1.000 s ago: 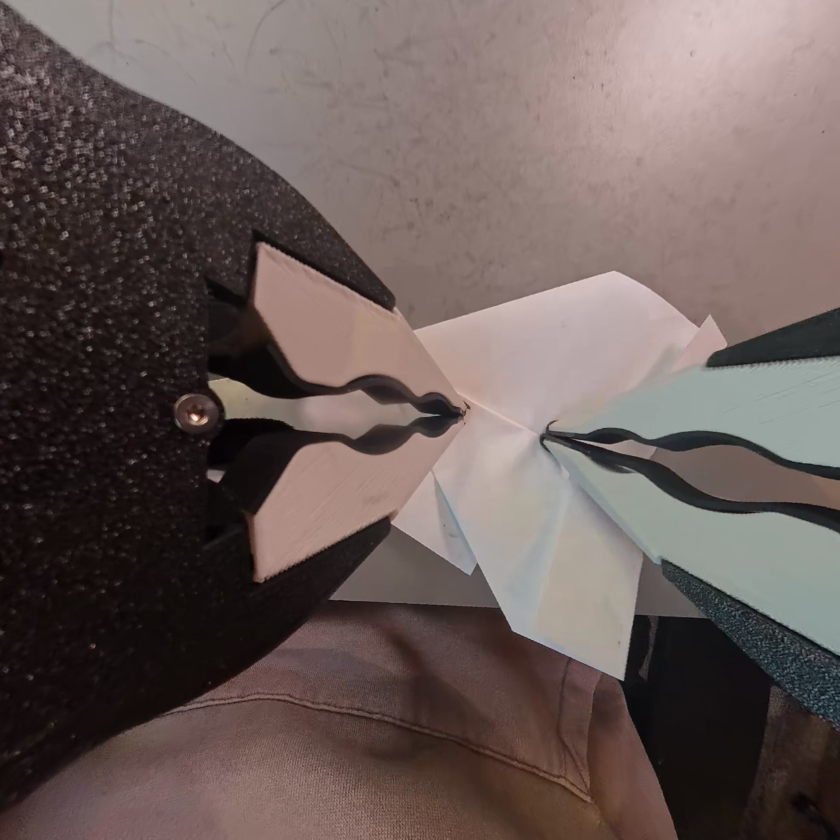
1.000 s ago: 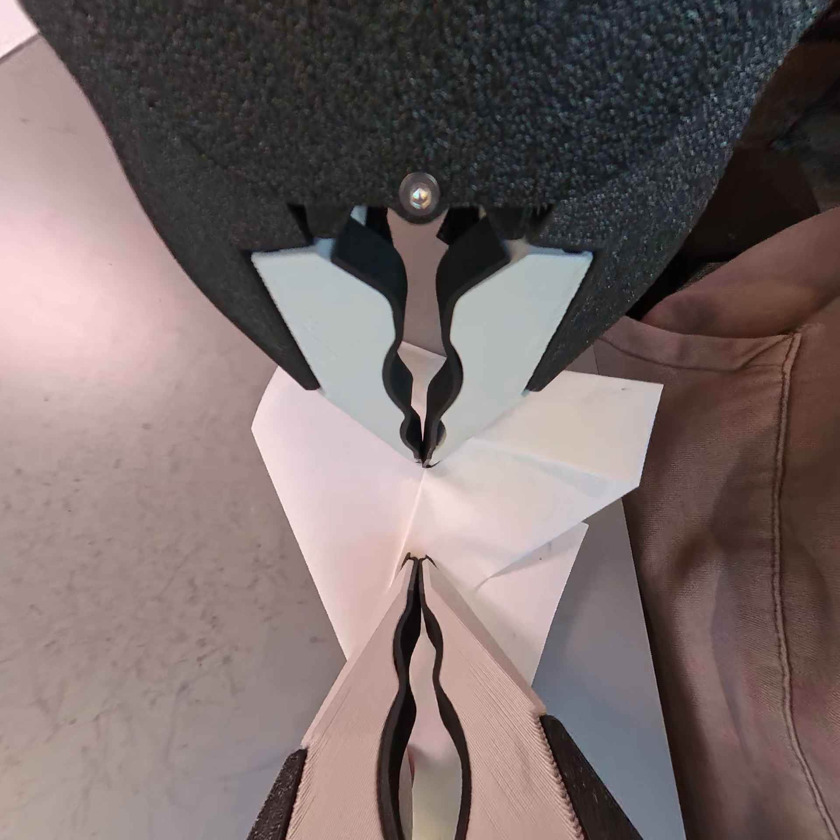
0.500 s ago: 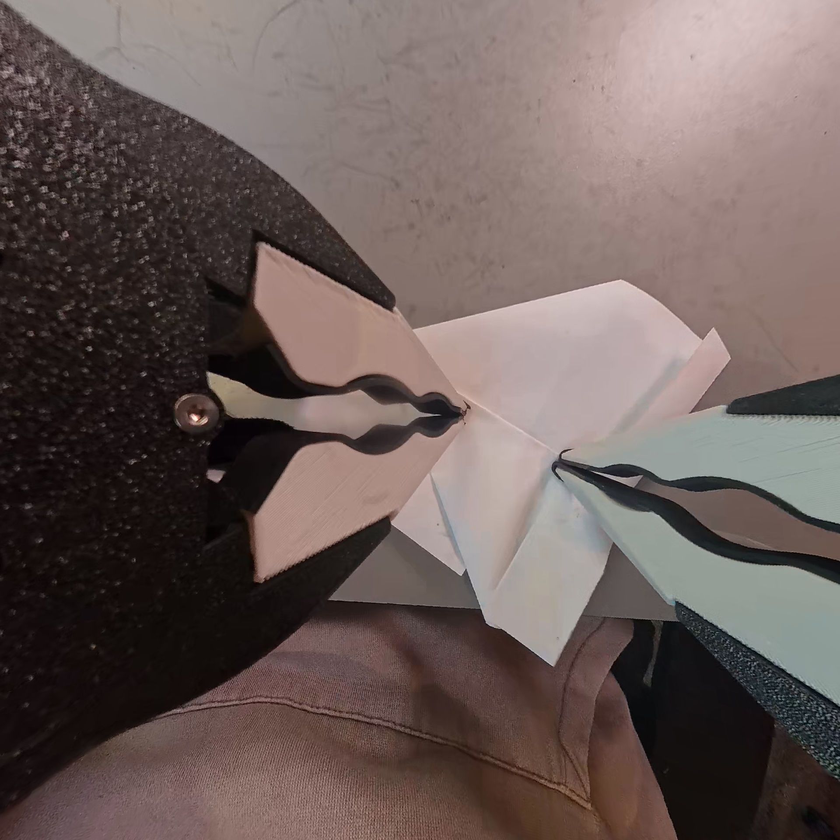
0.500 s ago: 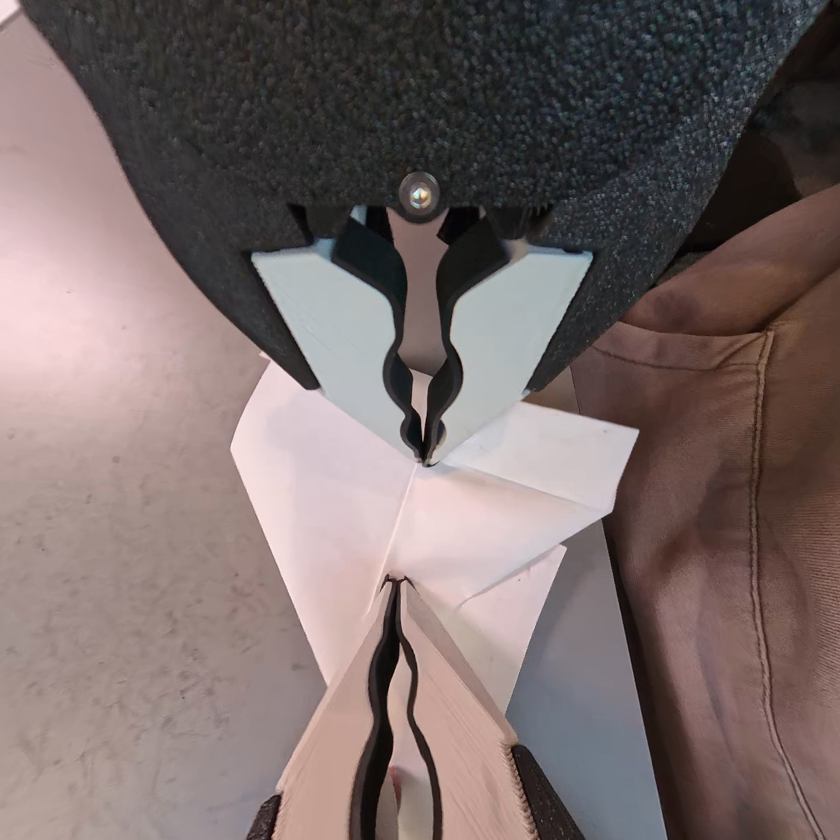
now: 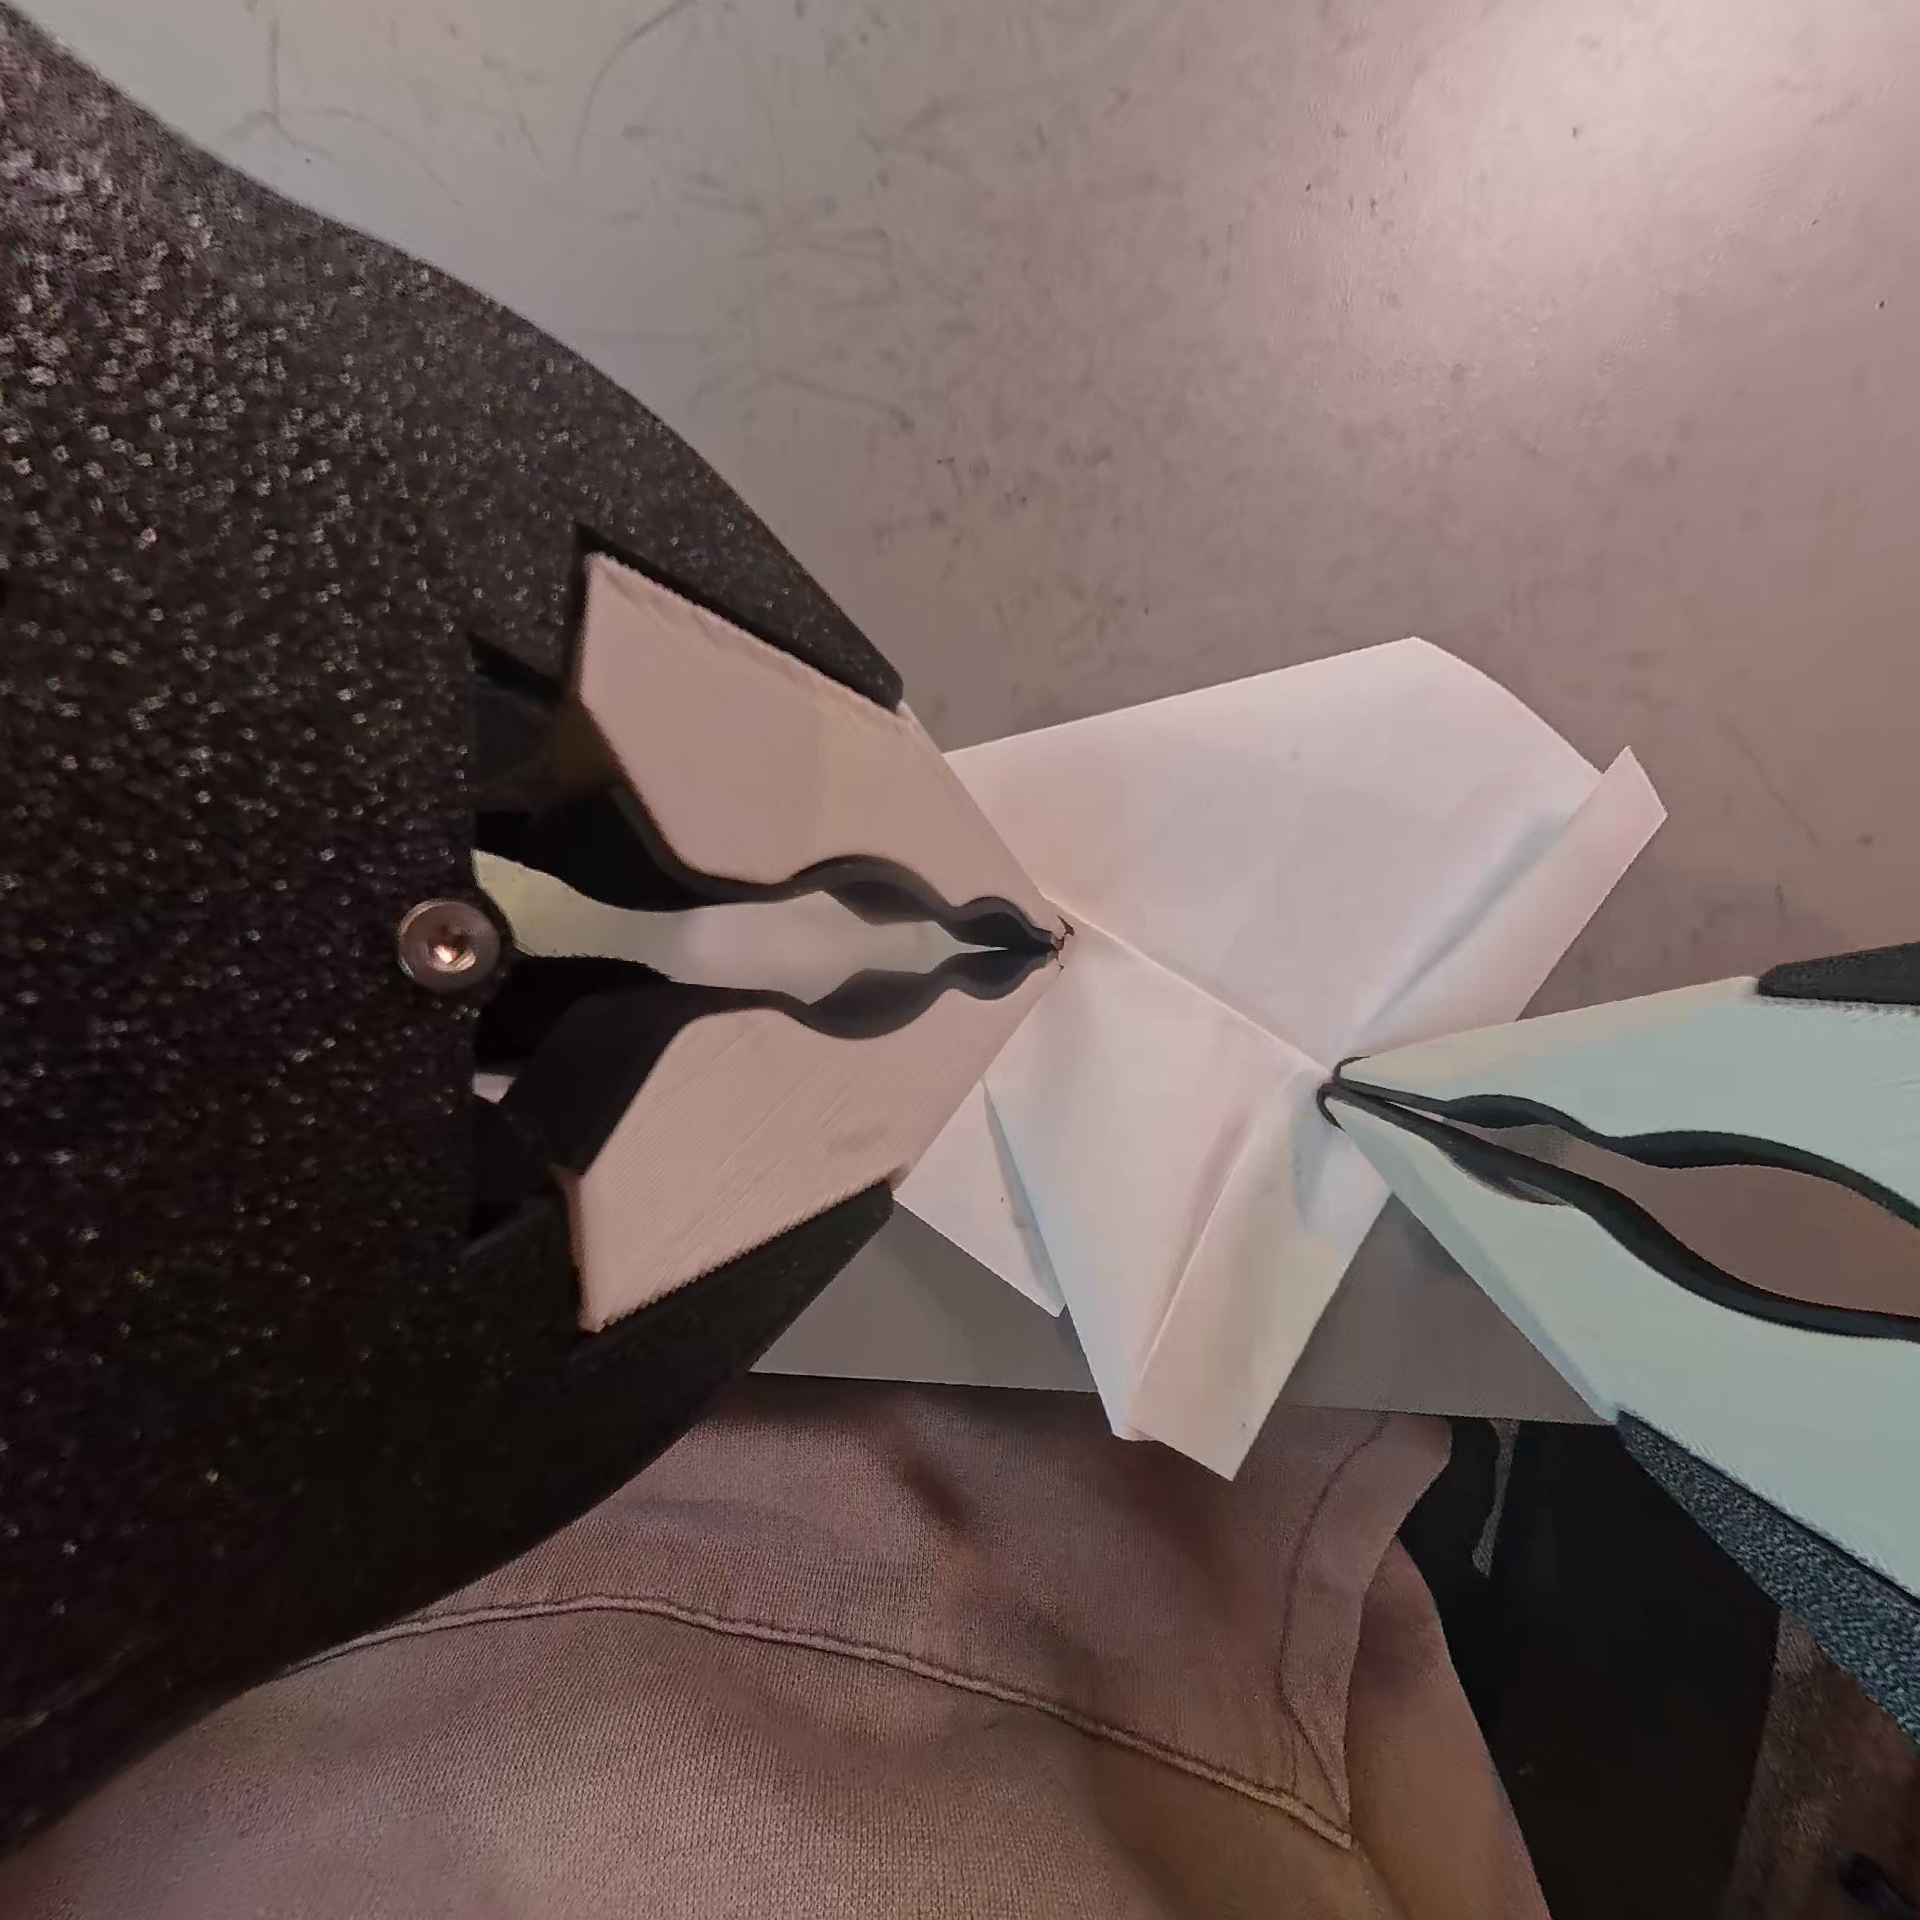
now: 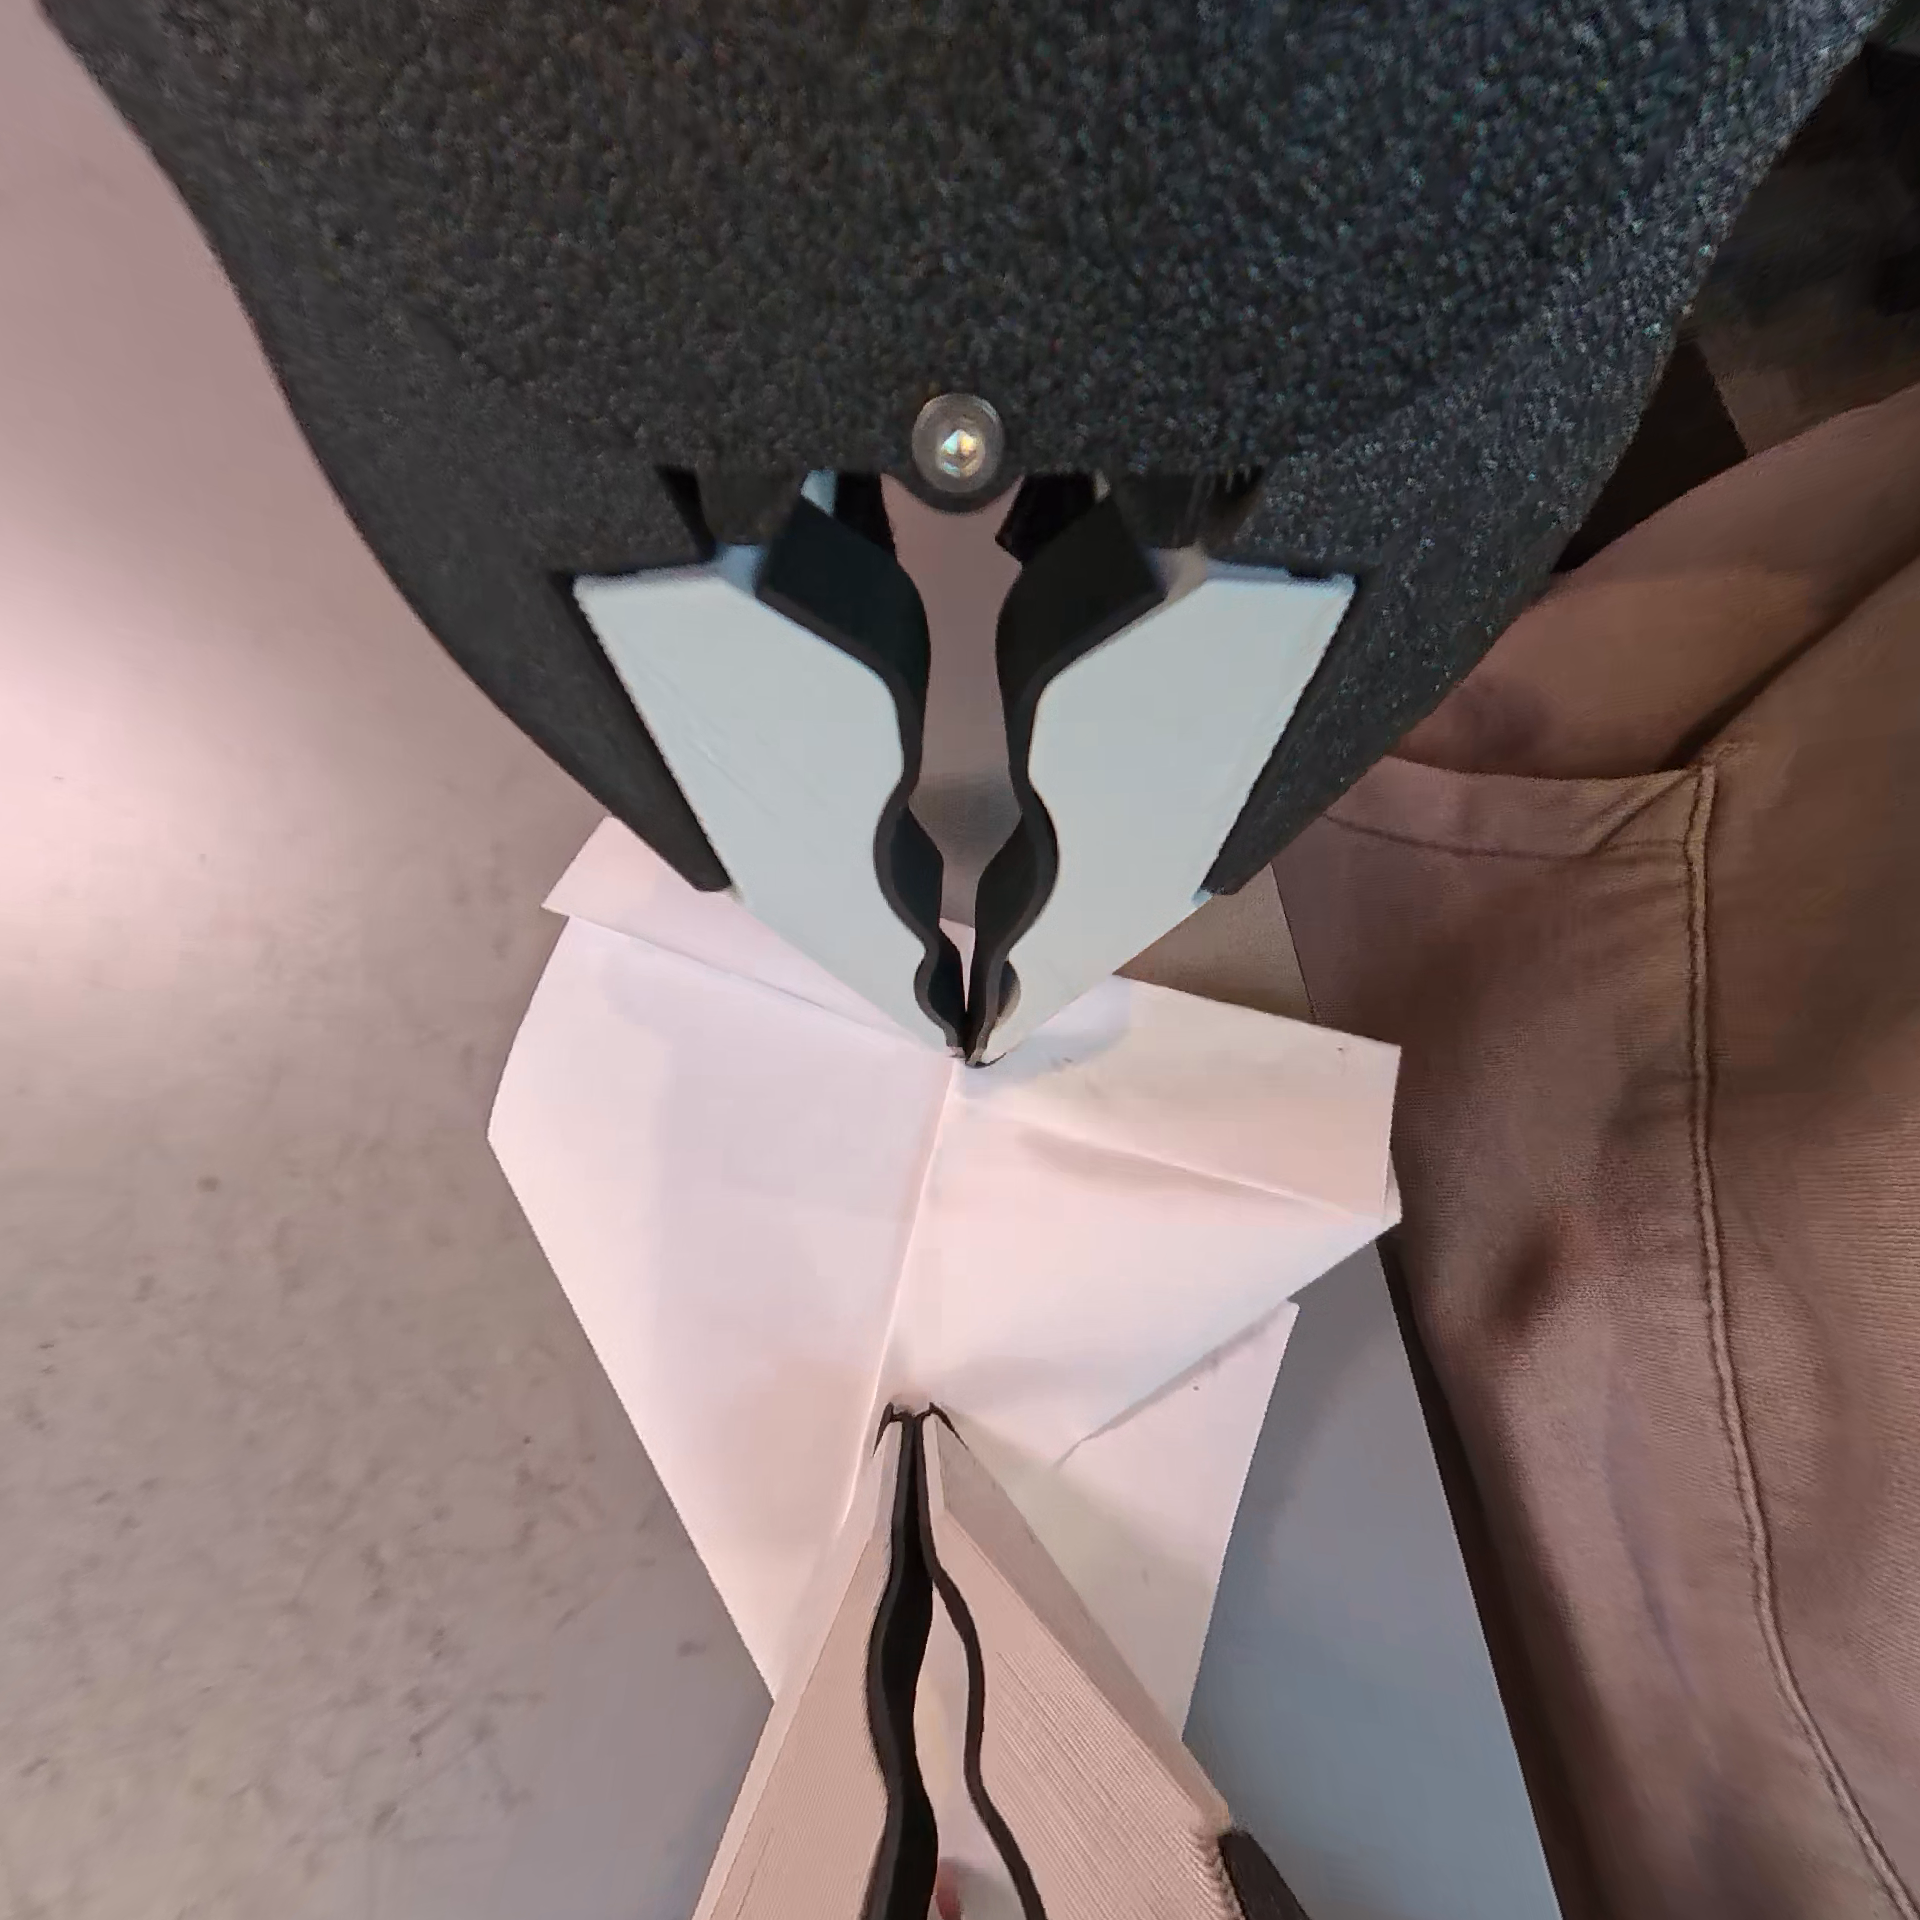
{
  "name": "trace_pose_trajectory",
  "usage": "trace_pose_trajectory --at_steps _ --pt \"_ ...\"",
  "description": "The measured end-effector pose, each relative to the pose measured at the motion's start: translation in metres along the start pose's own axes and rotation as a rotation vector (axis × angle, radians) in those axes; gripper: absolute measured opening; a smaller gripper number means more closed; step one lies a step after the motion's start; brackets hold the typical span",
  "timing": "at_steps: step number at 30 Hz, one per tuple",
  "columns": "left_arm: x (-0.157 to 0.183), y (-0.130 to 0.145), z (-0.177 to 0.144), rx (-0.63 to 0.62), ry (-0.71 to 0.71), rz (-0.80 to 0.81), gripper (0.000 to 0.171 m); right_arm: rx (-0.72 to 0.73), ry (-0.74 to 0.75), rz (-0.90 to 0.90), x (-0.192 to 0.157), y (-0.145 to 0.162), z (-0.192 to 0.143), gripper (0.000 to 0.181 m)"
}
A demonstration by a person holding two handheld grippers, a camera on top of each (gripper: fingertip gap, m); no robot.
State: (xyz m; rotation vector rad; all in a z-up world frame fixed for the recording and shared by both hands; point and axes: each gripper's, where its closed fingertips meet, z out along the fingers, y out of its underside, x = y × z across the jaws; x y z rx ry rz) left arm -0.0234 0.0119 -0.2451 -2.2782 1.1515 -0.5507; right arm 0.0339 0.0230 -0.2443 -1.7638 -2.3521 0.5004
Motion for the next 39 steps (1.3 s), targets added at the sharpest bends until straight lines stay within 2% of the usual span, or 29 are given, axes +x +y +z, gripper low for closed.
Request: trace_pose_trajectory --at_steps 7,23,28,31,32,36,39 --pt "0.0 0.0 0.0 0.001 -0.005 0.002 0.0 -0.006 -0.002 0.034 0.0 0.006 -0.008 0.0" --pt "-0.001 0.0 0.0 -0.002 -0.014 -0.001 0.0 -0.04 0.111 -0.081 -0.004 0.014 -0.006 0.0" --pt "-0.001 -0.001 -0.001 0.001 -0.032 -0.016 0.0 0.157 0.036 0.08 -0.002 -0.006 -0.02 0.0" --pt "-0.001 -0.001 -0.001 -0.003 -0.039 -0.027 0.0 0.182 -0.002 0.166 -0.006 -0.004 -0.011 0.031" --pt "-0.001 -0.001 -0.001 -0.001 -0.04 -0.032 0.0 0.182 0.007 0.18 -0.006 -0.002 -0.008 0.034" --pt "0.001 -0.001 -0.003 0.017 -0.016 -0.057 0.0 0.178 0.081 0.161 -0.006 -0.001 -0.001 0.033" --pt "-0.005 -0.007 -0.018 0.085 0.04 -0.116 0.005 0.152 0.139 0.119 -0.007 -0.001 -0.001 0.033"
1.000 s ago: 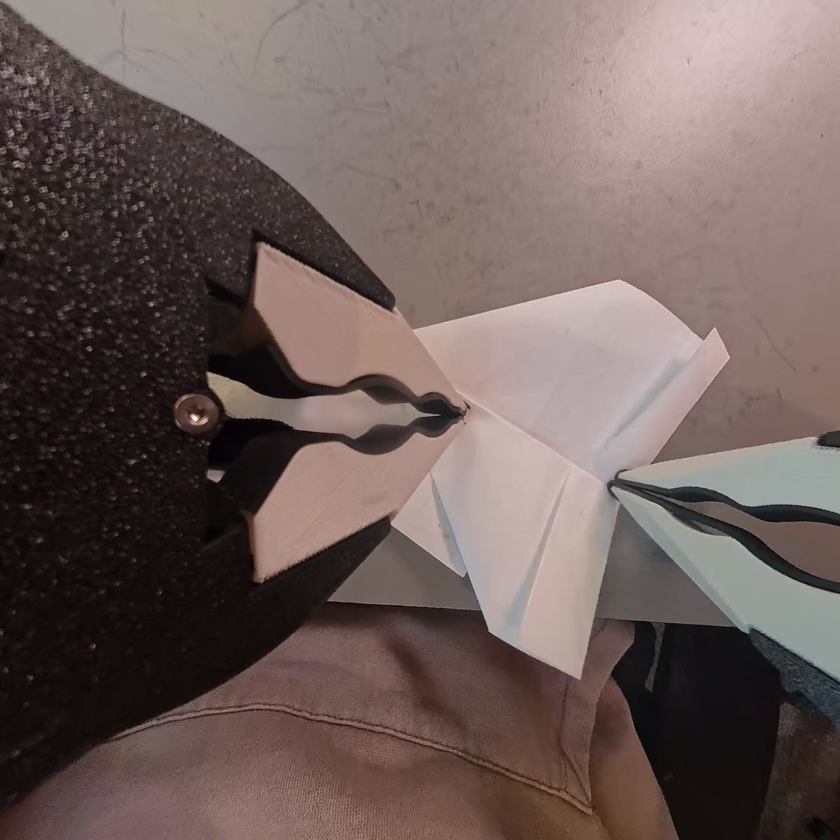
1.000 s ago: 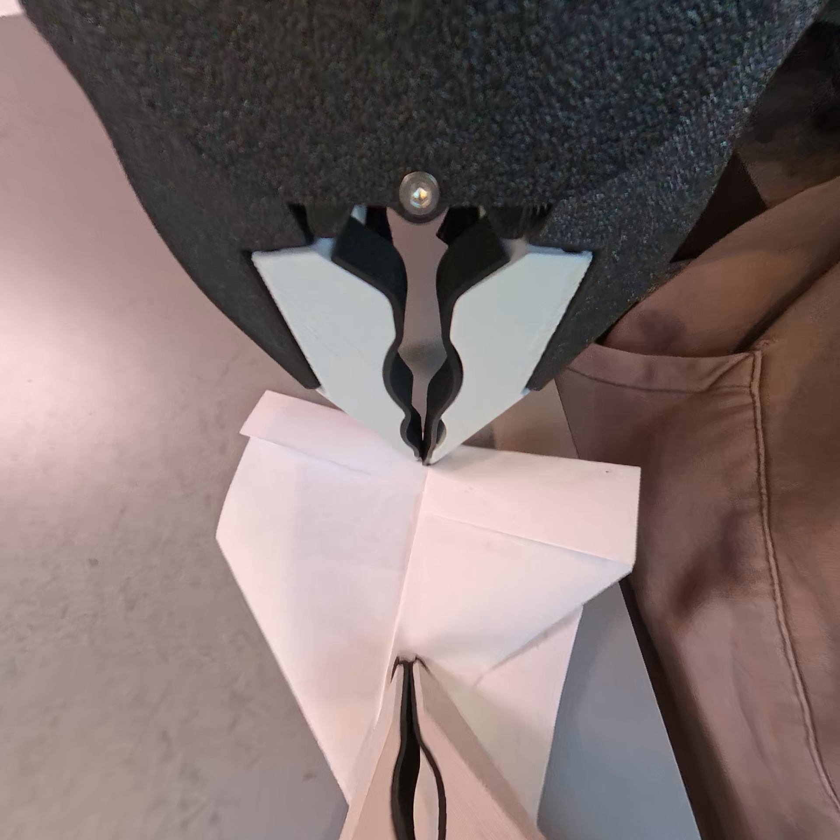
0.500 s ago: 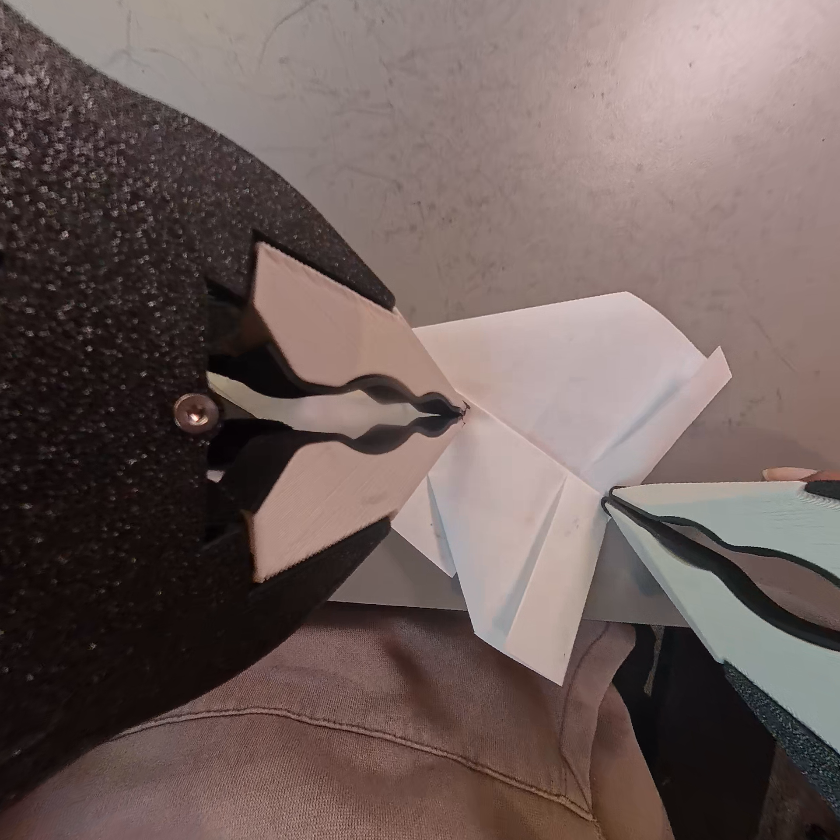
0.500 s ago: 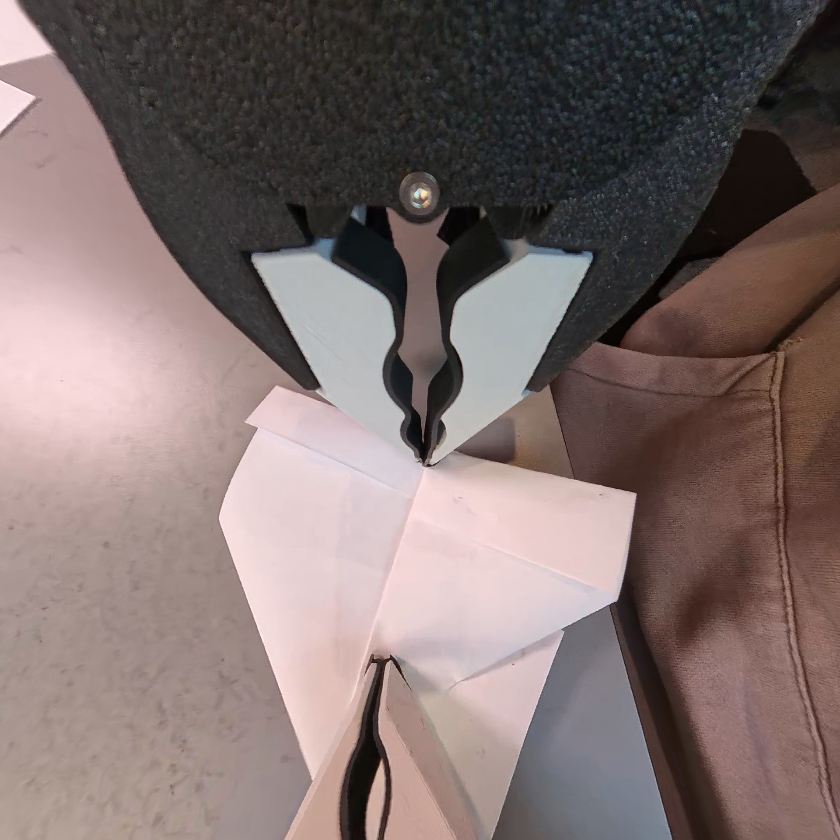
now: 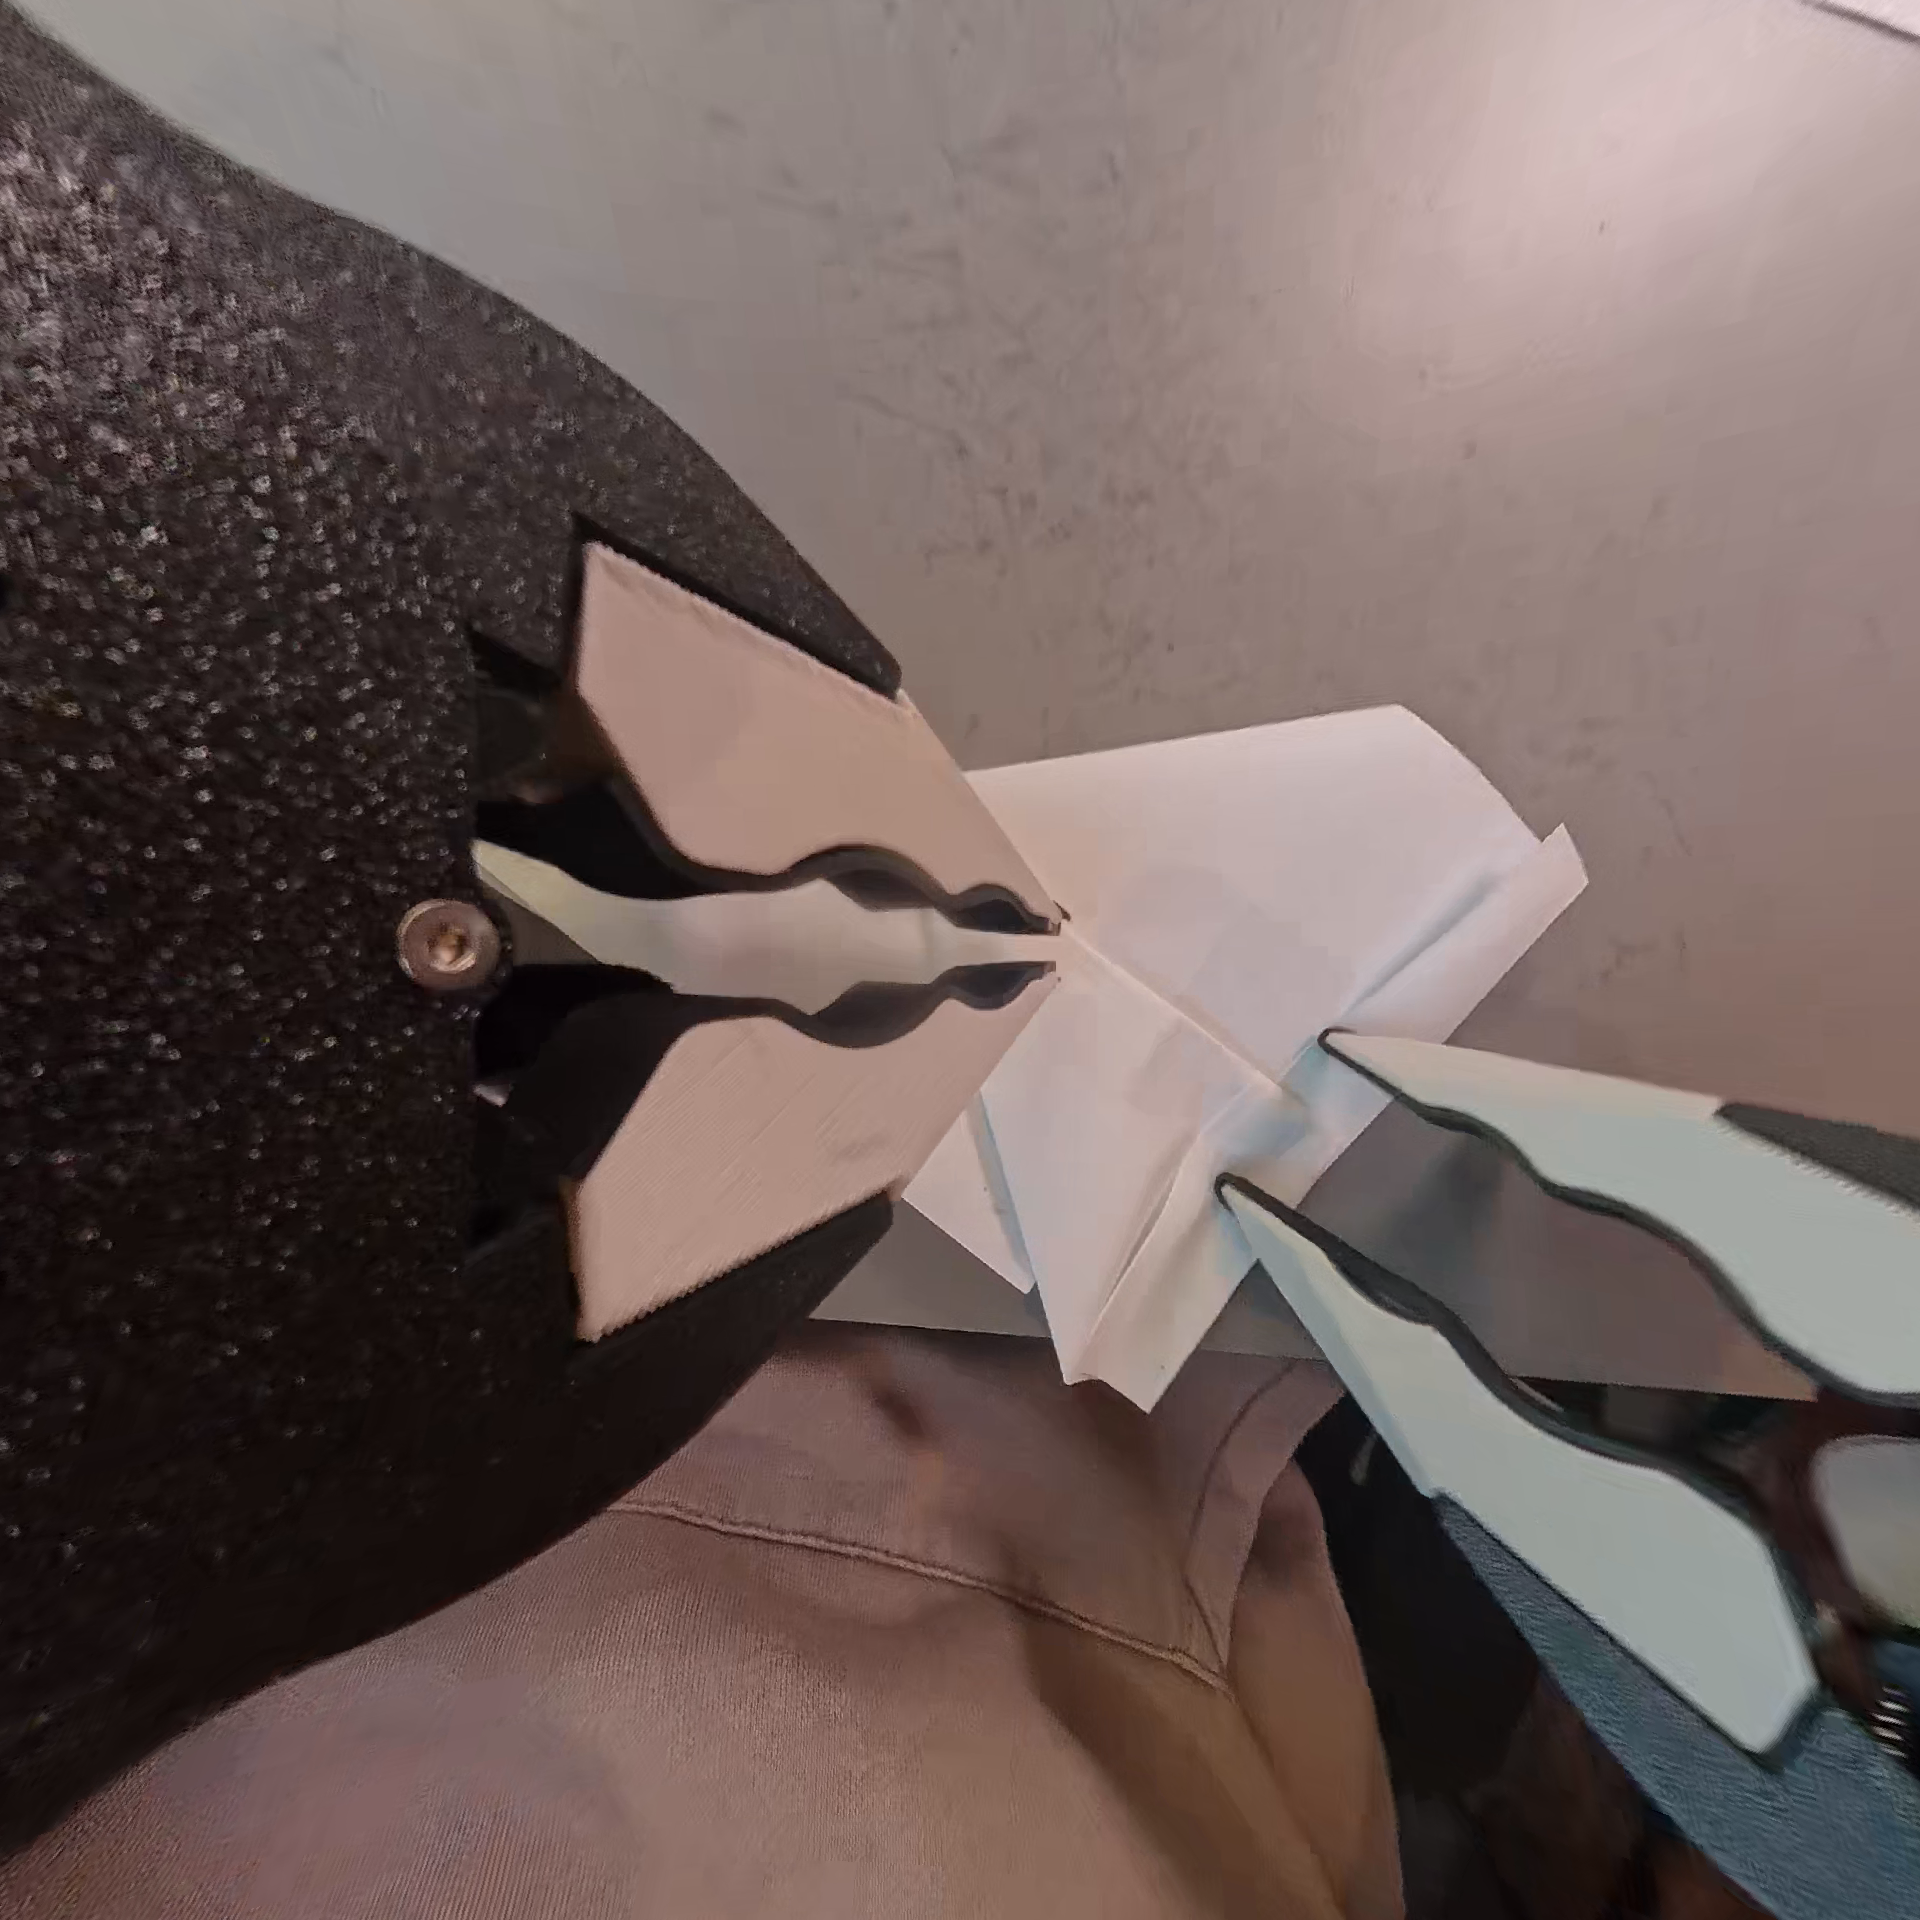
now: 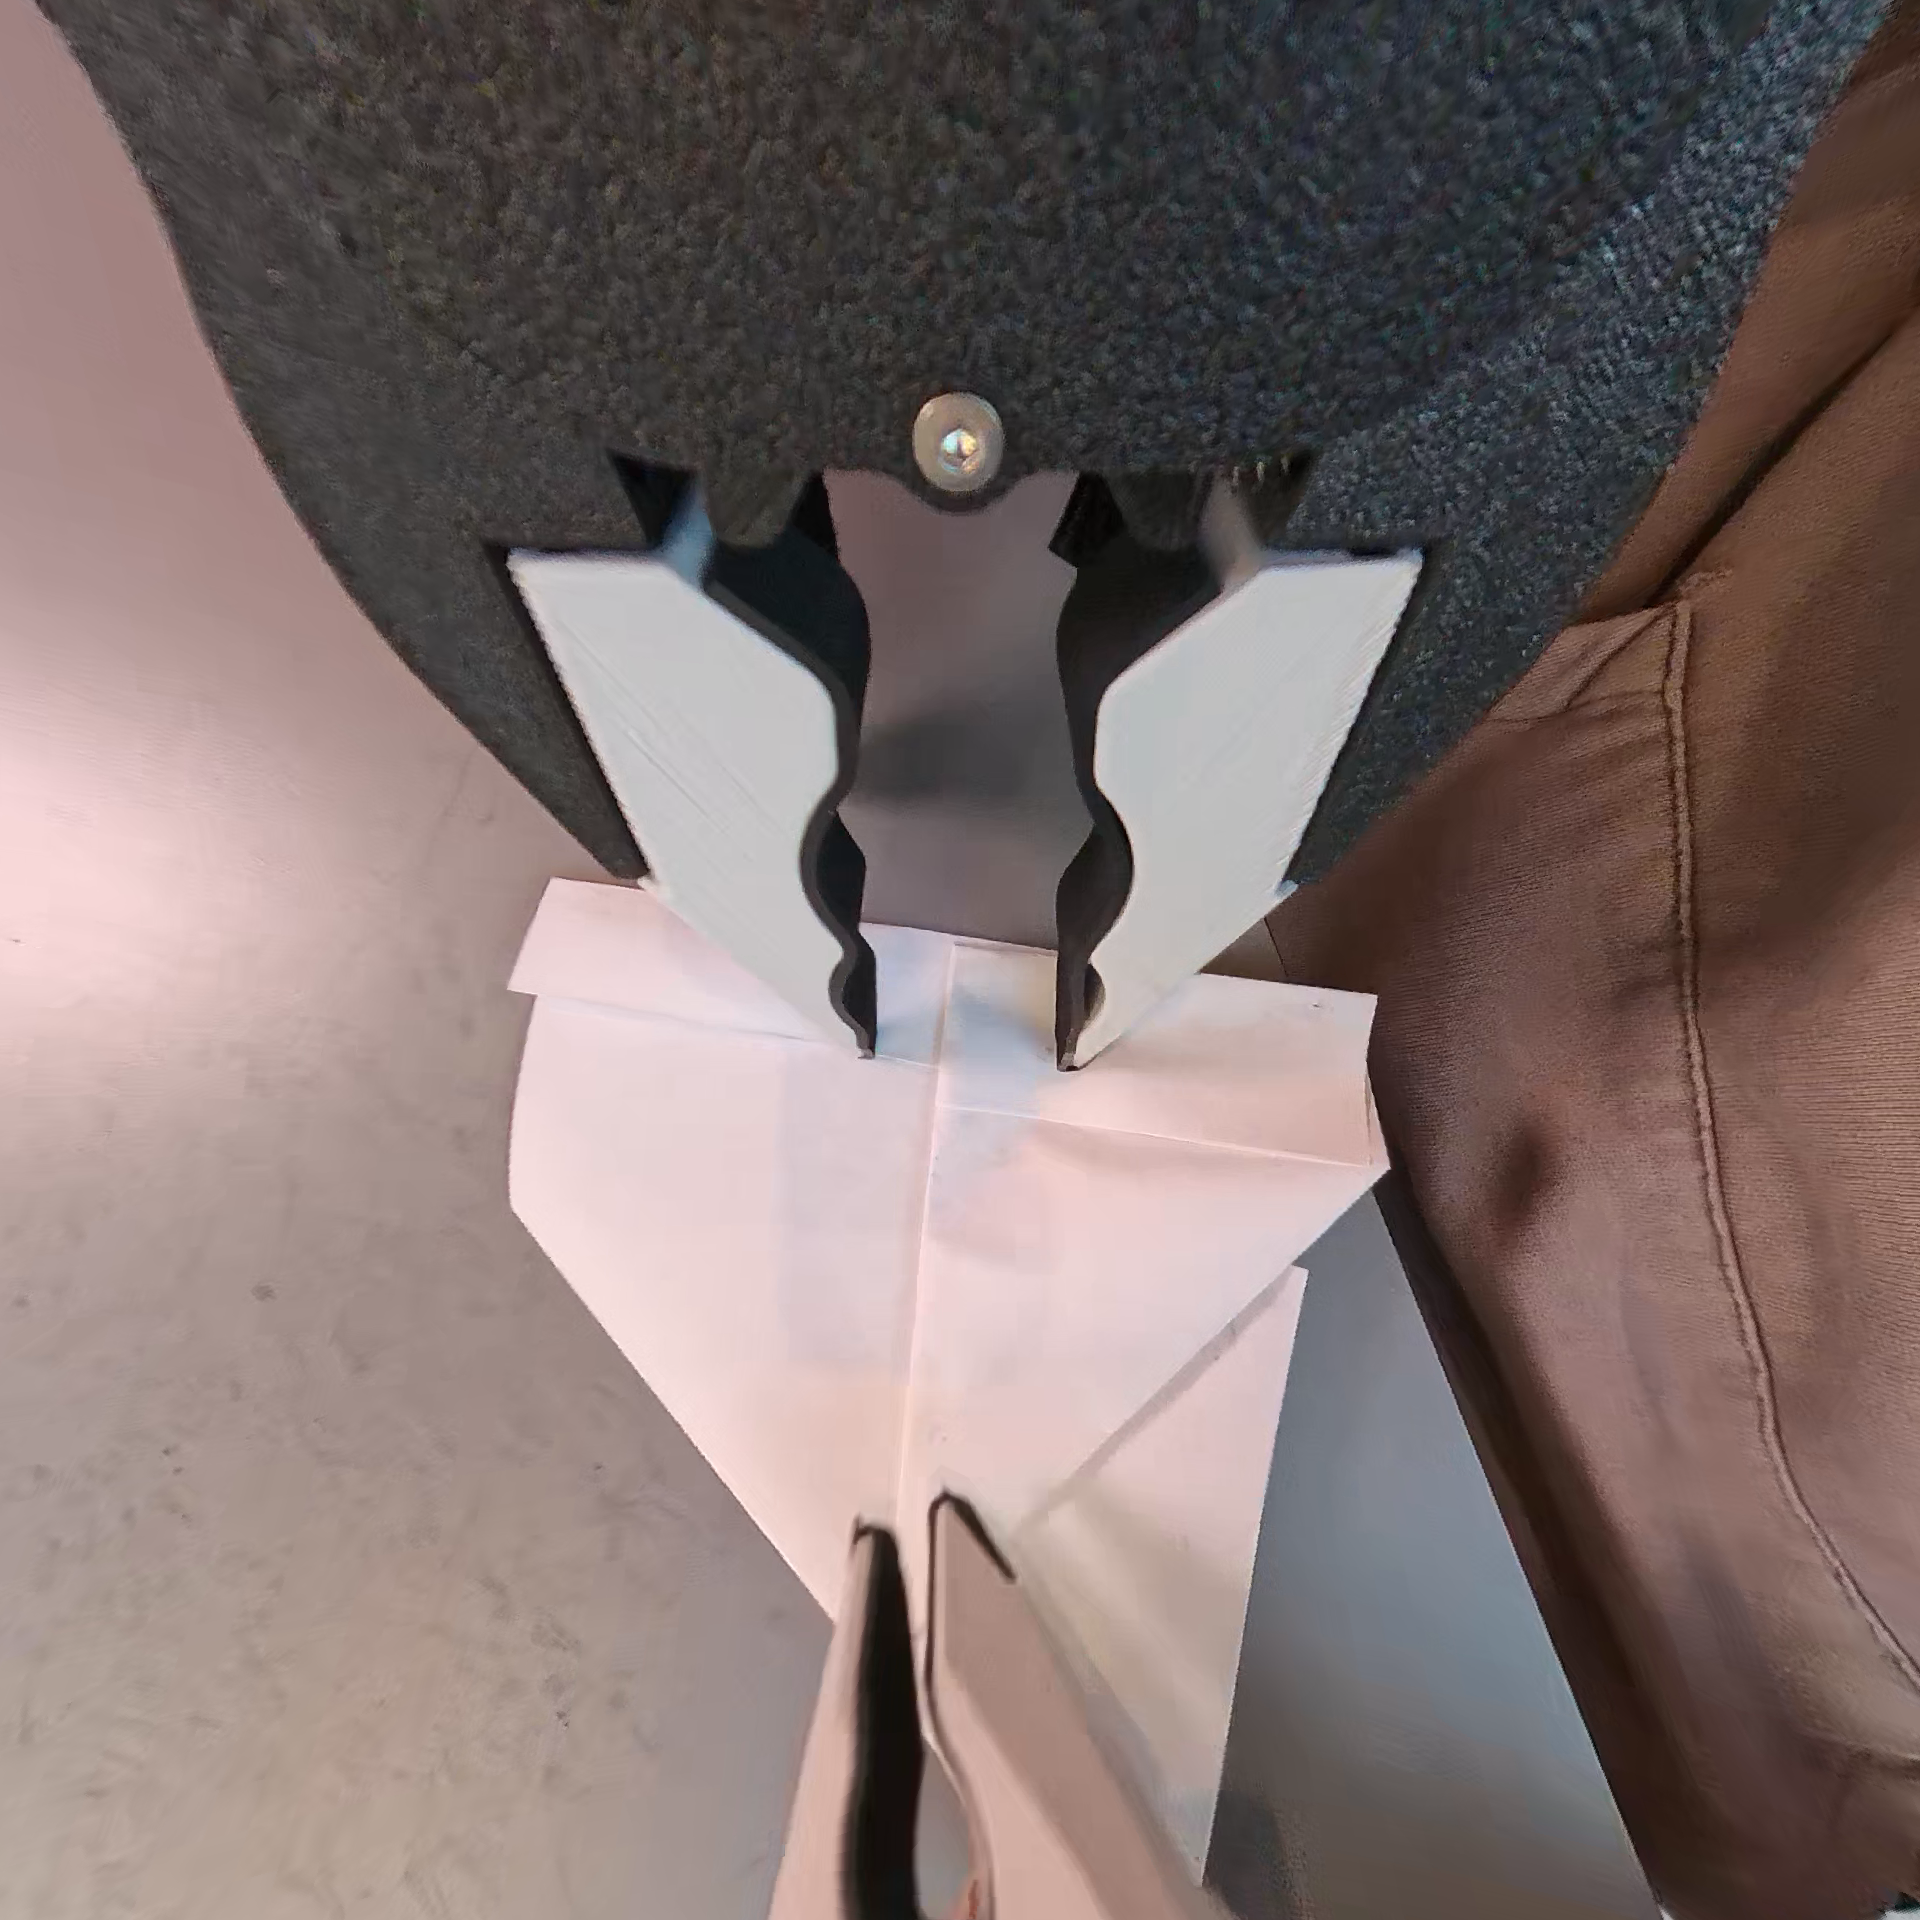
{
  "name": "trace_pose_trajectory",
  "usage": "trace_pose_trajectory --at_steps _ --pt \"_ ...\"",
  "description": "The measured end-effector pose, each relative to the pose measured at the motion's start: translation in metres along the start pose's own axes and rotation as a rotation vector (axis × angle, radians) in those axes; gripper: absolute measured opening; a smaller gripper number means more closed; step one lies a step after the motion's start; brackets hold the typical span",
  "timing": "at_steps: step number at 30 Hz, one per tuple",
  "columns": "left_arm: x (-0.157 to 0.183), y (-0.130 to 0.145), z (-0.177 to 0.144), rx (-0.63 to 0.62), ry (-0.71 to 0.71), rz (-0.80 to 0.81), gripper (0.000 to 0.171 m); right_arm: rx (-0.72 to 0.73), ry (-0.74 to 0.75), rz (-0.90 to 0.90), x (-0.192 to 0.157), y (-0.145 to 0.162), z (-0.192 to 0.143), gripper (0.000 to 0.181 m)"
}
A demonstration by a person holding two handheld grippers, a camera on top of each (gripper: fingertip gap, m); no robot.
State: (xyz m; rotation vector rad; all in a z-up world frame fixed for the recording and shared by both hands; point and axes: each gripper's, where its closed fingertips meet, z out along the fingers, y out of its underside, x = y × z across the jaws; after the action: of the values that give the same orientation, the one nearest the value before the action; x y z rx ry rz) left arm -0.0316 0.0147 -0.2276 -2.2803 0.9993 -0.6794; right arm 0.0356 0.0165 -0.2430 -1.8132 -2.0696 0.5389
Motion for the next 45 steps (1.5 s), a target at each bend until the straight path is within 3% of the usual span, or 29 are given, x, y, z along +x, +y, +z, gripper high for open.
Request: trace_pose_trajectory --at_steps 3,6,10,17,22,27,30,32,34,37,38,39,41,45 --pt "-0.024 0.003 -0.016 0.006 -0.026 -0.113 0.028 0.021 0.013 -0.025 -0.001 0.0 0.0 0.032" --pt "-0.018 0.017 -0.011 -0.06 0.02 -0.159 0.045 0.05 0.05 -0.086 -0.003 -0.001 -0.002 0.03" --pt "-0.015 0.018 -0.008 -0.057 -0.039 -0.122 0.045 0.104 0.049 -0.155 -0.014 0.004 -0.005 0.026" --pt "0.004 0.025 0.0 -0.086 -0.213 0.036 0.049 0.21 0.068 -0.006 -0.021 0.021 -0.018 0.033" --pt "0.034 0.026 0.007 -0.026 -0.221 0.067 0.028 0.365 -0.006 0.4 -0.04 0.04 -0.048 0.05" --pt "0.05 0.025 0.013 0.009 -0.256 0.1 0.019 0.521 -0.278 0.85 -0.091 0.055 -0.046 0.055" --pt "0.061 0.022 0.019 0.029 -0.246 0.11 0.019 0.687 -0.454 1.095 -0.097 0.043 -0.038 0.069" --pt "0.064 0.022 0.02 0.031 -0.261 0.134 0.019 0.79 -0.538 1.198 -0.092 0.036 -0.036 0.062" --pt "0.067 0.022 0.02 0.033 -0.253 0.14 0.019 0.775 -0.486 1.192 -0.089 0.039 -0.022 0.051" --pt "0.069 0.024 0.02 0.041 -0.202 0.116 0.022 0.788 -0.472 1.242 -0.078 0.045 -0.018 0.057" --pt "0.069 0.024 0.019 0.044 -0.185 0.104 0.023 0.806 -0.454 1.233 -0.074 0.047 -0.019 0.051" --pt "0.068 0.025 0.019 0.048 -0.171 0.092 0.025 0.817 -0.464 1.192 -0.075 0.045 -0.023 0.027" --pt "0.069 0.025 0.018 0.059 -0.133 0.064 0.026 0.78 -0.481 1.086 -0.084 0.039 -0.027 0.004" --pt "0.08 0.015 0.005 0.142 0.04 -0.019 0.038 0.768 -0.416 0.724 -0.092 0.024 -0.062 0.0"
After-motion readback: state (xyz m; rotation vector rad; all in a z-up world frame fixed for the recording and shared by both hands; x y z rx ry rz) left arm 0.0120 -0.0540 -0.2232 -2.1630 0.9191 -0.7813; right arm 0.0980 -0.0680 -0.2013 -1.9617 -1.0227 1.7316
